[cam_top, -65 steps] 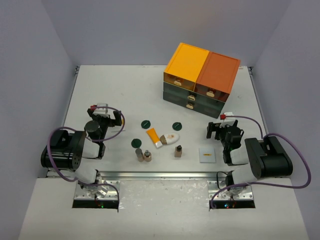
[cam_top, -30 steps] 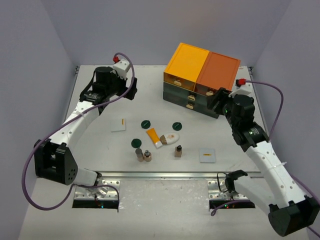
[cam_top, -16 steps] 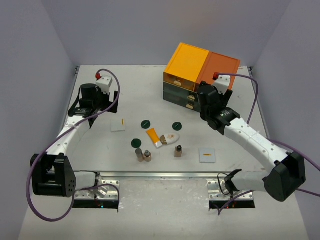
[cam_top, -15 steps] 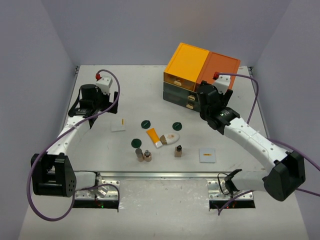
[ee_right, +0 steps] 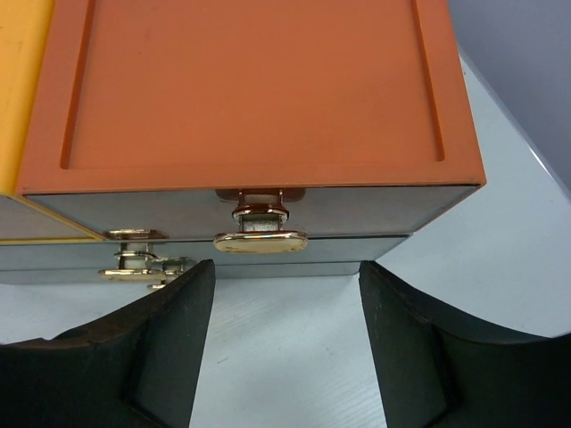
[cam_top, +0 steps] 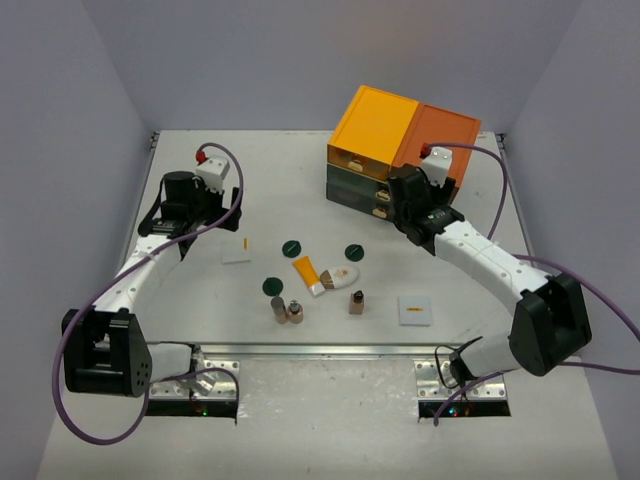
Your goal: Organize the makeup
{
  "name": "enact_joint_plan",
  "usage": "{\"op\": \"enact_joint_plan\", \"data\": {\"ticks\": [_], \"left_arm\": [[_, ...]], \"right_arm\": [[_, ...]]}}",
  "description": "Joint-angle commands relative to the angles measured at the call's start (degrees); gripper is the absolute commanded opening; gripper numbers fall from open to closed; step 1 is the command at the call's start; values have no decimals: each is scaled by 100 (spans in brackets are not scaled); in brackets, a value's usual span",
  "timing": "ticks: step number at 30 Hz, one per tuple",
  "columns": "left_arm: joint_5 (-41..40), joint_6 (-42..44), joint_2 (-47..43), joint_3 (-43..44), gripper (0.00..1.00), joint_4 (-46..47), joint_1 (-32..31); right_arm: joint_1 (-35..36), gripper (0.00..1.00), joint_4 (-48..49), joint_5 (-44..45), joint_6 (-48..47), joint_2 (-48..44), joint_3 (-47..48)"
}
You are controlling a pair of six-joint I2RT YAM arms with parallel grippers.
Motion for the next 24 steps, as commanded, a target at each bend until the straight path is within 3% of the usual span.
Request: {"op": "enact_joint_plan", "data": {"ticks": [1,13,17,20,24], "left_arm": [[215,40,-208,1,100,258,6],[204,61,-178,-42,100,241,6],[226,74,-177,-67,100,237,6],[240,74,-173,-81,100,241,6],[248,65,-155,-124,100,250,6]], "right_arm": [[-132,64,239,-40,78,78,279],[-220,52,851,-100,-335,275,282],[-220,34,1074,-89,-488,280,202],[-220,4,1041,-98,-498,306,224],[-150,0,719,-343,-252,202,137]]}}
